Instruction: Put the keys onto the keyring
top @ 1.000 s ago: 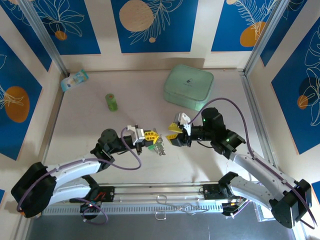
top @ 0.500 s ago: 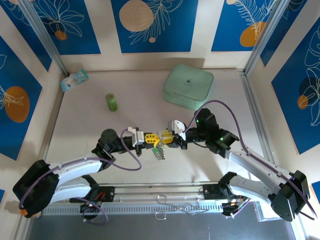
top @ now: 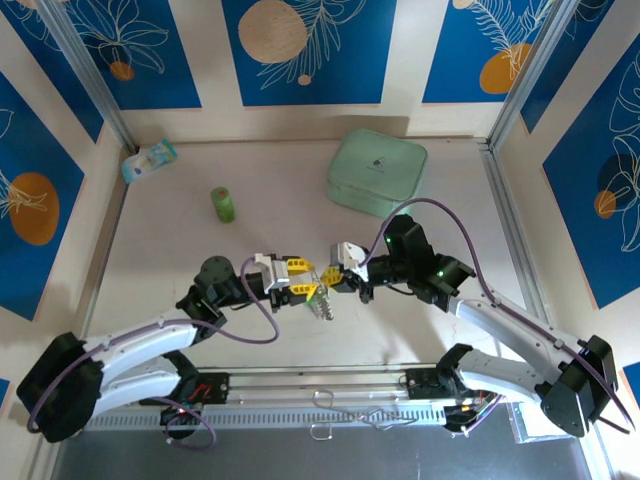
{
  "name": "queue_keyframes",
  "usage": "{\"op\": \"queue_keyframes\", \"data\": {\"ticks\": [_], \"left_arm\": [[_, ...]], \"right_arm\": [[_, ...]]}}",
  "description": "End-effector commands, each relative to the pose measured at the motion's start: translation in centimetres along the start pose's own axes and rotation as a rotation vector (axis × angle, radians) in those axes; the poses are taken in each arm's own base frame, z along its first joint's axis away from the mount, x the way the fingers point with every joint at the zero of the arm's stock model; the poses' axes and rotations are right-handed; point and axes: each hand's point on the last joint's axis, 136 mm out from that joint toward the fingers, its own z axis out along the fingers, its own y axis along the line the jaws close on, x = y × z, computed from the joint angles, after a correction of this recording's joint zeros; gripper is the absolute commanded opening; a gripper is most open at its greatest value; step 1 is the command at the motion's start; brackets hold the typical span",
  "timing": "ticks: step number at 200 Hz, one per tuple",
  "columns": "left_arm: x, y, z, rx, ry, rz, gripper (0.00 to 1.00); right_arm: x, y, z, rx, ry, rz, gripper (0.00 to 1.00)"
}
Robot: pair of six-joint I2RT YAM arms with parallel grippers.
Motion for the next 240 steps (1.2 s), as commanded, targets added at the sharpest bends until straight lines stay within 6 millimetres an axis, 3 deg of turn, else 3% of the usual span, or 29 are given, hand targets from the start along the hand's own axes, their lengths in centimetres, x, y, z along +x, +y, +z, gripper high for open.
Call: {"op": "queue_keyframes", "data": {"ticks": [1,60,101,123,148,164,178,186,204,240], "left_arm": [[1.6,0.3,-0.3,-0.014,0.182,0.012,0.39],[0.6,-0.3,-0.2,0.039,0.211,0.026,0.33],[0.2,-0.4,0.2,0.064,0.205,0.029,0.19],[-0.2,-0.6,0.2,0.071,0.191,0.03,0.17],[-0.2,-0.7,0.2,0.079,0.192,0.032,0.0],[-0.2,-0.8,0.1,0.081,0.19,0.034,0.0],[-0.2,-0.8,0.0,0.077,0.178,0.035,0.0],[-0.1,-0.9,0.0,0.075,0.165,0.033,0.0],[-0.2,-1.0,-0.1,0.066,0.118,0.03,0.0],[-0.4,-1.3,-0.1,0.063,0.046,0.003,0.0]], "right_arm": [[-0.4,-0.3,-0.8,0.022,0.077,-0.053,0.0],[-0.6,-0.3,-0.3,0.019,0.194,-0.1,0.0],[-1.3,0.2,0.5,-0.012,0.217,-0.124,0.0],[-1.0,0.2,1.0,-0.016,0.247,-0.139,0.0],[-1.0,0.4,1.3,-0.031,0.254,-0.146,0.0],[-1.5,0.3,1.0,-0.029,0.201,-0.119,0.0],[-2.1,-0.2,0.1,-0.01,0.103,-0.069,0.27],[-2.3,-0.3,-0.4,-0.007,0.042,-0.036,0.34],[-2.5,-0.2,-1.1,-0.011,-0.059,0.008,0.37],[-1.2,0.4,-0.5,-0.033,-0.067,0.064,0.36]]}}
